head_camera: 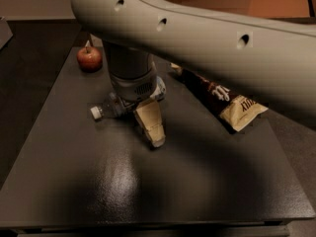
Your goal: Knock blue plastic bottle over
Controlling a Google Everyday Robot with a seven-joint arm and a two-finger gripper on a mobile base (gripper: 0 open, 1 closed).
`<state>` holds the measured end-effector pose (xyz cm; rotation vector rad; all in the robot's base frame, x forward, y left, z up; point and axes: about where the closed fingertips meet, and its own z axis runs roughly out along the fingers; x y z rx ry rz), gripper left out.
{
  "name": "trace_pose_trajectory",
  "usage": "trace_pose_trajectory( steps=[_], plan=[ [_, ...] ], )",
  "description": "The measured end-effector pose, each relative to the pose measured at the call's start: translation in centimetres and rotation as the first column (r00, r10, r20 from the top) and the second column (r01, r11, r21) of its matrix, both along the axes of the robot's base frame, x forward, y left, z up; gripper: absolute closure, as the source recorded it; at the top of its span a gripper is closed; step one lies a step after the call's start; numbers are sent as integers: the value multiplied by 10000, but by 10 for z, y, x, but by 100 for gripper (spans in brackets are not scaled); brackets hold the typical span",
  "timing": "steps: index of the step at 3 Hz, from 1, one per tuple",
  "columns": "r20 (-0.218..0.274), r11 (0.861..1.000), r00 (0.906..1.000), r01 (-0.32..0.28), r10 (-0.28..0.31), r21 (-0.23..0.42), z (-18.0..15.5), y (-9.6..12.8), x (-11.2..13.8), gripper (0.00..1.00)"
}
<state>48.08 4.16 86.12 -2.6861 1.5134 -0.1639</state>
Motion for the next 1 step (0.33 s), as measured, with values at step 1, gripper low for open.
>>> trace_pose_trajectory(
  steps=[1],
  plan=[
    [1,10000,10000,0,0,1,0,0,0,0]
  ],
)
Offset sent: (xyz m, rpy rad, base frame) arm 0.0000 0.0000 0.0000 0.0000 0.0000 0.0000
